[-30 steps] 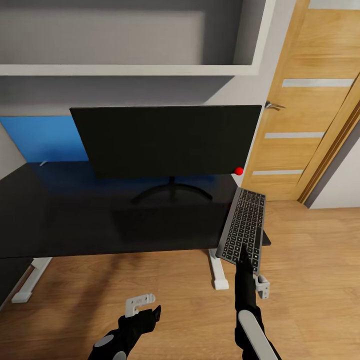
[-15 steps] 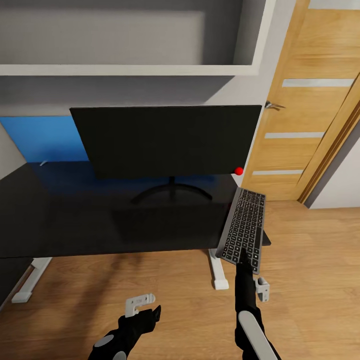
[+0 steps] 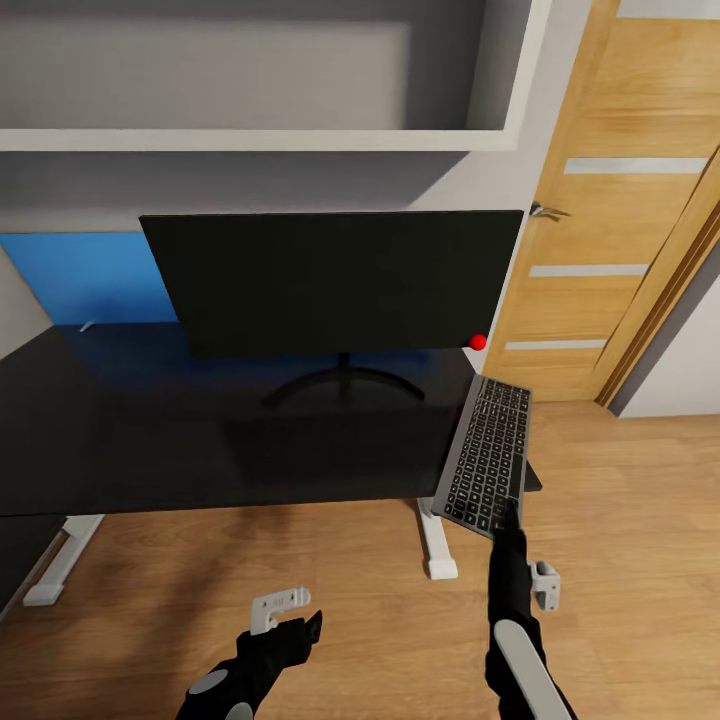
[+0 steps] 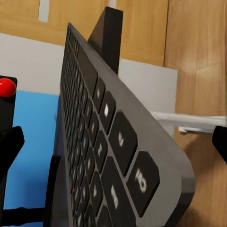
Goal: In the bedroom, organize the workspace by keeping the computer under the desk, ensuring the monitor is on the desk, placing the keyboard on the desk next to the monitor, placing the mouse on the desk next to the keyboard, moving the folder from the swivel chair onto the desk next to the mouse, stacking the notebook on top of the folder with the pen on top of the notebook, and positioning the swivel chair next to the desk.
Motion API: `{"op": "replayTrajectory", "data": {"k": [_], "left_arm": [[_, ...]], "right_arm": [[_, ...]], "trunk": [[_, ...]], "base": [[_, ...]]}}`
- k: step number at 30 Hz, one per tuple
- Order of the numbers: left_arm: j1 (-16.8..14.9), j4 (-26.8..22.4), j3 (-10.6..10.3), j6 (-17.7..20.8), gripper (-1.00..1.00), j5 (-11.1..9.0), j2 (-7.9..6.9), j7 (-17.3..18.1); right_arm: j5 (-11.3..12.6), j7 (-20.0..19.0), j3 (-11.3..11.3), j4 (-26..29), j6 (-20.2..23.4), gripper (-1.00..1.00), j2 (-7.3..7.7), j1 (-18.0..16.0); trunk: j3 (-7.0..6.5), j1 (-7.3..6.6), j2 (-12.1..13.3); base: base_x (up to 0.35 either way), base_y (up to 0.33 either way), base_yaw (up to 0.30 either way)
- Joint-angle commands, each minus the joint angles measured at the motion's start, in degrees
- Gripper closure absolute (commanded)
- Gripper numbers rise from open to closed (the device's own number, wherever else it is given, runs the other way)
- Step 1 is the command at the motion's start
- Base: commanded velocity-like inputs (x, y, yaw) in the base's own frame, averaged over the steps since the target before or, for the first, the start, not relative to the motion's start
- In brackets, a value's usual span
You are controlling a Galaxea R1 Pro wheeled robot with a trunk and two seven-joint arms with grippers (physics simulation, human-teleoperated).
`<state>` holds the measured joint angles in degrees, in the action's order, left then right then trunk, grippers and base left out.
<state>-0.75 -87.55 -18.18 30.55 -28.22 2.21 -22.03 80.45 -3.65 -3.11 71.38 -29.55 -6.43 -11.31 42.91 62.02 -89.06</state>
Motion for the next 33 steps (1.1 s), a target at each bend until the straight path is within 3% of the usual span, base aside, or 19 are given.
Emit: {"op": "replayTrajectory", "data": {"k": [1, 19, 21, 23, 25, 28, 31, 33], "left_arm": [[-0.04, -0.07, -0.06, 0.12, -1.00, -0.61, -0.01, -0.55], [-0.04, -0.04, 0.05, 0.12, -1.00, -0.67, -0.01, -0.55], [-0.04, 0.00, 0.18, 0.12, -1.00, -0.69, -0.07, -0.55], [-0.04, 0.03, 0.24, 0.12, -1.00, -0.69, -0.08, -0.57], [-0.04, 0.09, 0.41, 0.12, -1.00, -0.69, -0.09, -0.61], [-0.04, 0.83, 0.70, 0.08, -1.00, -0.69, -0.09, -0.63], [-0.04, 1.34, 0.78, 0.04, -1.00, -0.70, -0.10, -0.64], [-0.04, 1.75, 0.83, 0.02, -1.00, -0.70, -0.11, -0.69]], "right_arm": [[0.59, -0.39, 0.16, -0.01, -0.31, -1.00, 0.01, -0.03], [0.66, -0.36, 7.32, 0.93, -0.25, -1.00, 0.27, -0.03], [0.88, -0.30, 10.28, 2.17, -0.19, -1.00, 1.41, -0.05], [1.23, -0.27, 11.18, 2.45, -0.15, -1.00, 2.04, -0.06], [2.50, -0.11, 12.16, 2.73, -0.15, -1.00, 3.88, -0.10], [4.39, 0.13, 12.61, 2.69, -0.12, -1.00, 6.53, -0.14], [4.96, 0.22, 12.73, 2.26, -0.13, -1.00, 8.04, -0.22], [5.26, 0.29, 12.77, 0.69, -0.15, -1.00, 10.20, -0.32]], "trunk": [[0.05, 0.00, -0.02], [0.05, 0.00, -0.02], [0.05, 0.00, -0.02], [0.05, 0.00, -0.02], [0.05, 0.00, -0.02], [0.05, 0.00, -0.02], [0.05, 0.00, -0.02], [0.05, 0.00, -0.02]], "base": [[0.000, 0.000, 0.000], [0.000, 0.000, 0.000], [0.000, 0.000, 0.000], [0.000, 0.000, 0.000], [0.000, 0.000, 0.000], [0.000, 0.000, 0.000], [0.000, 0.000, 0.000], [0.000, 0.000, 0.000]]}}
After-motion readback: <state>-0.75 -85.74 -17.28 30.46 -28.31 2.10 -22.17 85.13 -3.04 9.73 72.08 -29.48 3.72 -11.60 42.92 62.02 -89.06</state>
